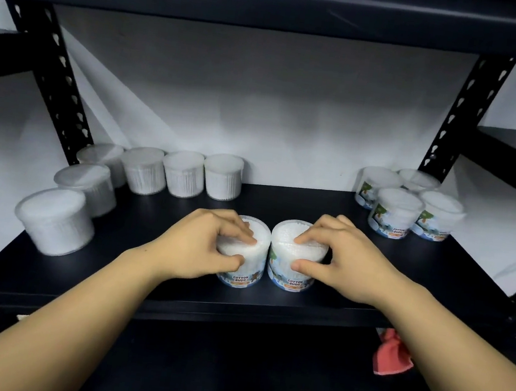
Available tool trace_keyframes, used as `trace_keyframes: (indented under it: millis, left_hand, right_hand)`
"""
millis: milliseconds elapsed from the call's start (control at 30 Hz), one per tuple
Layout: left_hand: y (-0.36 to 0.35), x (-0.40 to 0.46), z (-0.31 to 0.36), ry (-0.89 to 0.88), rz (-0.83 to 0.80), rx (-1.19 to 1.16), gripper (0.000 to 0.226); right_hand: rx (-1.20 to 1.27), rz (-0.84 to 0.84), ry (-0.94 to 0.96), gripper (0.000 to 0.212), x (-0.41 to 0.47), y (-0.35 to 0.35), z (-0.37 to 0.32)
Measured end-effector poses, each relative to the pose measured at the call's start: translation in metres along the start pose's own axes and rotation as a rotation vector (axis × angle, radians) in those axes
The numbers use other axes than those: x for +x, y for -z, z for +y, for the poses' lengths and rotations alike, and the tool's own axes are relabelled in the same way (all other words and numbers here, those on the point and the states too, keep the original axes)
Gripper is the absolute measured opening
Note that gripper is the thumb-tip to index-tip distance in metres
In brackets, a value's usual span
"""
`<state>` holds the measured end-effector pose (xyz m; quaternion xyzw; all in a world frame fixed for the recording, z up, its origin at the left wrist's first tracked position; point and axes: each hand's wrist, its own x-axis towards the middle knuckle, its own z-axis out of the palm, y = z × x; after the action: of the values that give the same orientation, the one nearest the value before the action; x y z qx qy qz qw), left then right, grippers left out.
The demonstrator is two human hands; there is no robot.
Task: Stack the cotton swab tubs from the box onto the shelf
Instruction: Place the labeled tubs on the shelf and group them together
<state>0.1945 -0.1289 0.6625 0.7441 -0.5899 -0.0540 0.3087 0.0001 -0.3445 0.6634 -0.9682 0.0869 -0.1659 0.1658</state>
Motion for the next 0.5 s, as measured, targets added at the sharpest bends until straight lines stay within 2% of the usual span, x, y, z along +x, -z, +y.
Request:
trace_keyframes:
  millis: [500]
  left_hand:
    - [-0.07, 0.08, 0.059, -0.107, -0.082, 0.007, 0.036]
  right_hand:
    - [-0.032, 0.081, -0.184, 0.055, -0.058, 0.049, 0.081]
